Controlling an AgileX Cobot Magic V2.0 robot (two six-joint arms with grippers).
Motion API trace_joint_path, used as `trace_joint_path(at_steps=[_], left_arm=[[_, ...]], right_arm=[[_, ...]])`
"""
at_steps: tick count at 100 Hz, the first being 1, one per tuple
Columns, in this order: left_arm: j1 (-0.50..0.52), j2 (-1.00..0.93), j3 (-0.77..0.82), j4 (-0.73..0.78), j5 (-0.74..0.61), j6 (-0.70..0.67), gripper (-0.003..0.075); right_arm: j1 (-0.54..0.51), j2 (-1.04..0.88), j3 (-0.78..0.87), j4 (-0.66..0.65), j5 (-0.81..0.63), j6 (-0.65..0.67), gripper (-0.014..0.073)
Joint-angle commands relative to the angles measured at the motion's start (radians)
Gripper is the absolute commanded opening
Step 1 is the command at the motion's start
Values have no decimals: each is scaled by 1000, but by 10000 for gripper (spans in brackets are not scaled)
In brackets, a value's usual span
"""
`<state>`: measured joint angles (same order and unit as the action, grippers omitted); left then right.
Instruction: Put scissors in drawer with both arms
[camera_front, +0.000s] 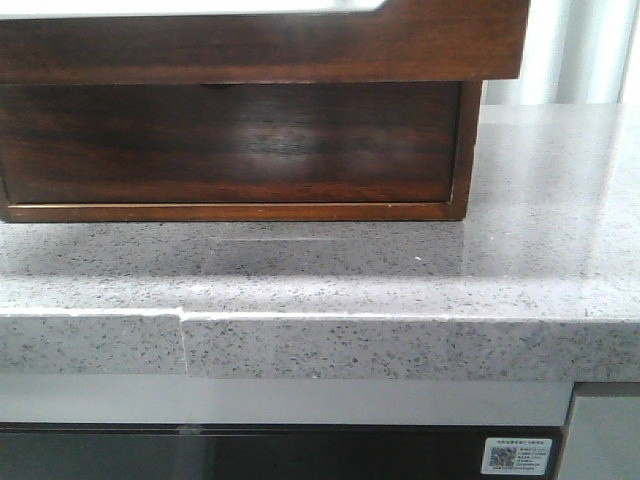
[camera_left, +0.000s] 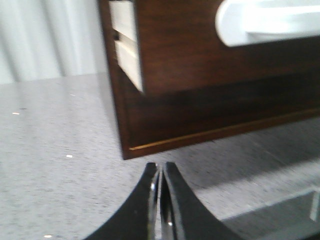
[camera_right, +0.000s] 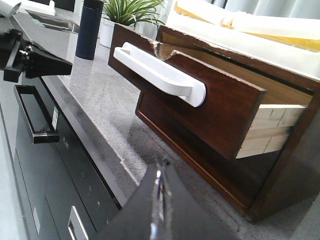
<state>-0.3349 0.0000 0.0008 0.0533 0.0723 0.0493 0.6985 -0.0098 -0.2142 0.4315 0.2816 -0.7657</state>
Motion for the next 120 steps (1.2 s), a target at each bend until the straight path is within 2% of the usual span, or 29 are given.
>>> trace_joint_path(at_steps=[1,16,27,47,120], left_arm=[[78,-33,25,-39,-45,12,-19],[241,-37,25,-90,0,12,-19],[304,-37,25,-90,39,12,-19],[311,-37,25,-81,222,10,-19],[311,-37,25,-97,212,10,-19]], right_arm=[[0,1,-26,15,-71,1,-61],[0,1,-26,15,-68,1,-61],[0,1,-26,15,-68,1,-61],[0,1,-26,15,-68,1,-61],[0,1,-26,15,-68,1,-61]])
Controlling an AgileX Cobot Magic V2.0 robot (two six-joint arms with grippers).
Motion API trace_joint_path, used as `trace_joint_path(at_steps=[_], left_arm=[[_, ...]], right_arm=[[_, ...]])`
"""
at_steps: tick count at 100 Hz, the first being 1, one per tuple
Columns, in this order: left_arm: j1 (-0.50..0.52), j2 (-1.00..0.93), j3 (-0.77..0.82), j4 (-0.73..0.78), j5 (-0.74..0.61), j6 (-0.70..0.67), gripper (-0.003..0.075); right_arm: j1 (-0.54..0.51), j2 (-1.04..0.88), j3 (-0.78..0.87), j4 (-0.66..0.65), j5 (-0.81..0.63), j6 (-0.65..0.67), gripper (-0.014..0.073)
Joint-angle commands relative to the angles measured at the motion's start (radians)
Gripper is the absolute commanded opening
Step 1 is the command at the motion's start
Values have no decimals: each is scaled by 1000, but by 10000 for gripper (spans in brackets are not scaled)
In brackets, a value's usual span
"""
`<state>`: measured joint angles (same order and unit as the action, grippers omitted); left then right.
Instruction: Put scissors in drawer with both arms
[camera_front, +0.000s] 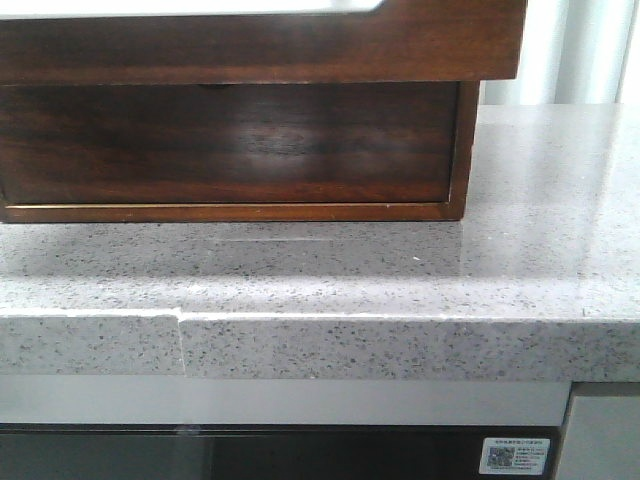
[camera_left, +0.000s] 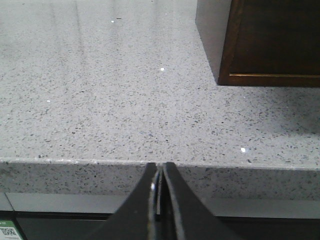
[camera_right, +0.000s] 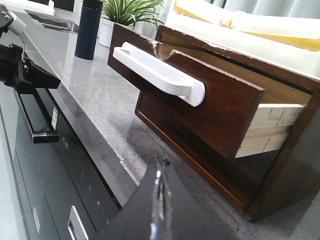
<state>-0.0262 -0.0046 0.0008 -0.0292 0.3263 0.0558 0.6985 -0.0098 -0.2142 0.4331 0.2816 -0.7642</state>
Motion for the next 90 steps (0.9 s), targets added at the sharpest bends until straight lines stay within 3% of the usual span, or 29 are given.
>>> trace_joint_path(at_steps=[1,24,31,41,53,63,78,90], left_arm=[[2,-32,25,-15,-42,4,-19],[2,-32,25,-15,-42,4,-19],[2,-32,25,-15,-42,4,-19],[2,-32,25,-15,-42,4,-19],[2,-32,25,-15,-42,4,-19],[2,-32,25,-15,-42,4,-19],[2,-32,25,-15,-42,4,-19],[2,-32,25,-15,-42,4,-19]], right_arm=[[0,1,-26,14,-68,-1,-61],[-8,1,-12,1,-124,23,-61],[-38,1,10,-118,-206,209,-61],[-113,1,59,-348,-321,571,-61],[-252,1,125,-500,-467,792,-61],[-389,1,176,-508,-547,832,-61],[-567,1,242,-515,-547,889,-61],[-680,1,239,-530,-438,897,-61]])
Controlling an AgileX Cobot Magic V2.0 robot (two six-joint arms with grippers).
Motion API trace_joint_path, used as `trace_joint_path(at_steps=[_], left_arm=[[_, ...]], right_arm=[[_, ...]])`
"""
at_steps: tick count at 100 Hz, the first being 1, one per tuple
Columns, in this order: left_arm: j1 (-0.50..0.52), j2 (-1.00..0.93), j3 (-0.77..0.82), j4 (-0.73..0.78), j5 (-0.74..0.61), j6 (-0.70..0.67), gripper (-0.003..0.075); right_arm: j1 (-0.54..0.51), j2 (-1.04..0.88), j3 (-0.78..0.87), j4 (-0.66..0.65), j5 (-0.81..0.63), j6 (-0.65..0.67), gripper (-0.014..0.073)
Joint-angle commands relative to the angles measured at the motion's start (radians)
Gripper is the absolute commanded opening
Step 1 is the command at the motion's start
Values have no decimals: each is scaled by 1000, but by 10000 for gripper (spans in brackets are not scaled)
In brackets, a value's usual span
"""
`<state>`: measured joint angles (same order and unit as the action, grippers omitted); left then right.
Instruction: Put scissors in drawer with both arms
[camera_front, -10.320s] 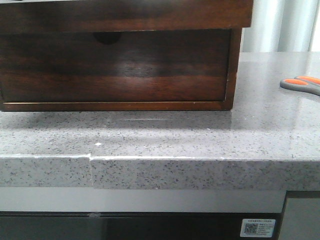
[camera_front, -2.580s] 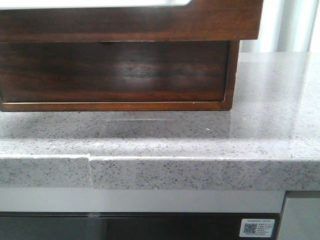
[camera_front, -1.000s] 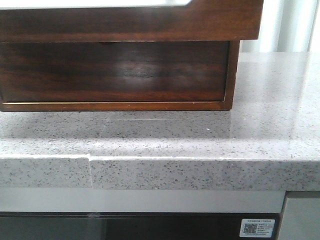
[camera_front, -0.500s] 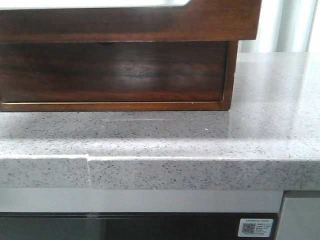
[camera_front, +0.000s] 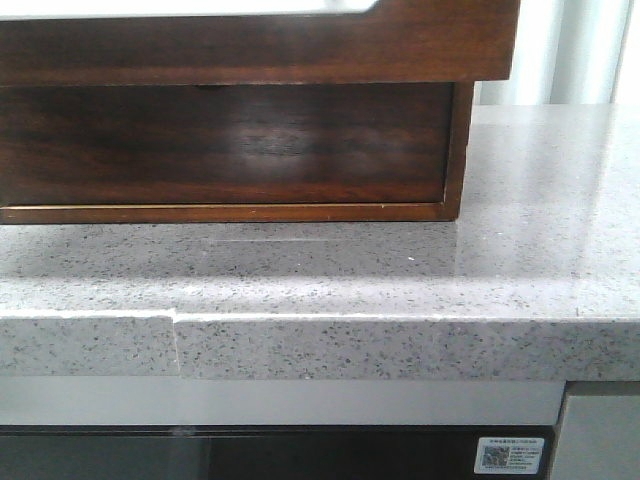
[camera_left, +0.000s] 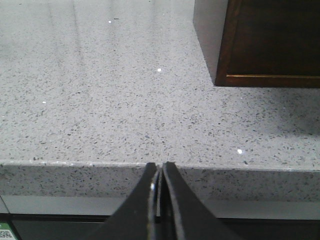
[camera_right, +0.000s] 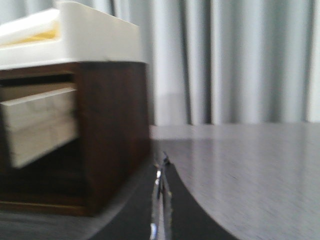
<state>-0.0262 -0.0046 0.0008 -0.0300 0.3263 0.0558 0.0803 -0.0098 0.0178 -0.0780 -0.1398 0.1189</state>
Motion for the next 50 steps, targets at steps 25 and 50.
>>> trace_joint_path(at_steps=[25,50], left_arm=[[2,-32,25,-14,-42,4,-19],[2,-32,25,-14,-42,4,-19]], right_arm=[[-209,-21,8,-34,253,14,-61],[-226,-21,10,-36,435,-25,-61]])
